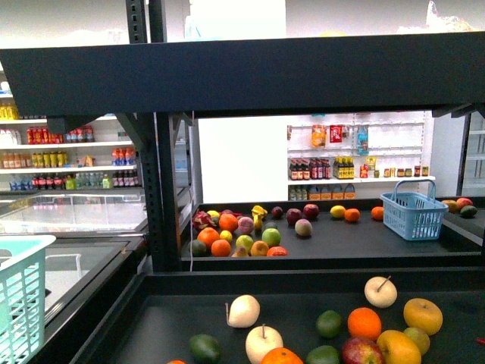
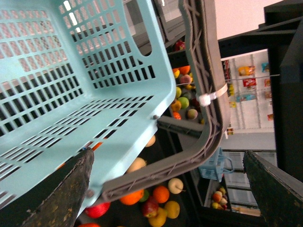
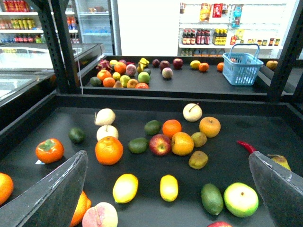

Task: Pick lemon from shelf

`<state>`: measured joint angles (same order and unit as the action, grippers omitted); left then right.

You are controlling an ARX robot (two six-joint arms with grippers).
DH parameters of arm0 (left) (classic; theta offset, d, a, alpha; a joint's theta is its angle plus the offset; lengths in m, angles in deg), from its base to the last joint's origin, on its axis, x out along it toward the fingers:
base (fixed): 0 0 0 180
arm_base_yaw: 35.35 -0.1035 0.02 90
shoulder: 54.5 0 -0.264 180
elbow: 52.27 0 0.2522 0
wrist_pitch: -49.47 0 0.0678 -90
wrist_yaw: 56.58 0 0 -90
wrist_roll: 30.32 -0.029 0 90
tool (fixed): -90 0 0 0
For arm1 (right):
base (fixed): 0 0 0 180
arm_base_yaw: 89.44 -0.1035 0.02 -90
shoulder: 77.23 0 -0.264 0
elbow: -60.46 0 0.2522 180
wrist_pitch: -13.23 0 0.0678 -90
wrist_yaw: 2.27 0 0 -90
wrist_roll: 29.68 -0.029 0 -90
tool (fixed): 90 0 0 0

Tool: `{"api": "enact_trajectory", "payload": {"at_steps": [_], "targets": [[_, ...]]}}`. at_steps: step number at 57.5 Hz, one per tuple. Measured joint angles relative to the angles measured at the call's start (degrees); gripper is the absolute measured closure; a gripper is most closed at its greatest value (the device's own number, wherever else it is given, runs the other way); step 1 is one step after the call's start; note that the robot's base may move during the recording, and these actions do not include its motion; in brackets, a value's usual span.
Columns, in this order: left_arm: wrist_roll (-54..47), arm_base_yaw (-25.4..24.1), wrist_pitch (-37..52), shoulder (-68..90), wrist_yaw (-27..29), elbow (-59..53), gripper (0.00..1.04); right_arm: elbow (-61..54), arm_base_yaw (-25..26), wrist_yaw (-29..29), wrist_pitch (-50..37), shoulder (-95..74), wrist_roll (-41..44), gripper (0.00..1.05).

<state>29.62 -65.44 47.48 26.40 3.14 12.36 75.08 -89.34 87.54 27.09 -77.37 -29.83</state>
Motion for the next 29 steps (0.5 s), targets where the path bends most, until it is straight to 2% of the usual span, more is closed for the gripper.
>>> {"api": "enact_trajectory", "payload": {"at_steps": [13,29], "targets": [[8.6,1.3,9.1,9.7,-1.2,5.9,0.08,0.0,0.0,0.0,0.0,0.0,0.0,0.02],[10.4,2.3,11.2,15.1,-1.2,11.0,0.08,0.0,0.0,0.0,0.0,0.0,0.0,0.02]]}}
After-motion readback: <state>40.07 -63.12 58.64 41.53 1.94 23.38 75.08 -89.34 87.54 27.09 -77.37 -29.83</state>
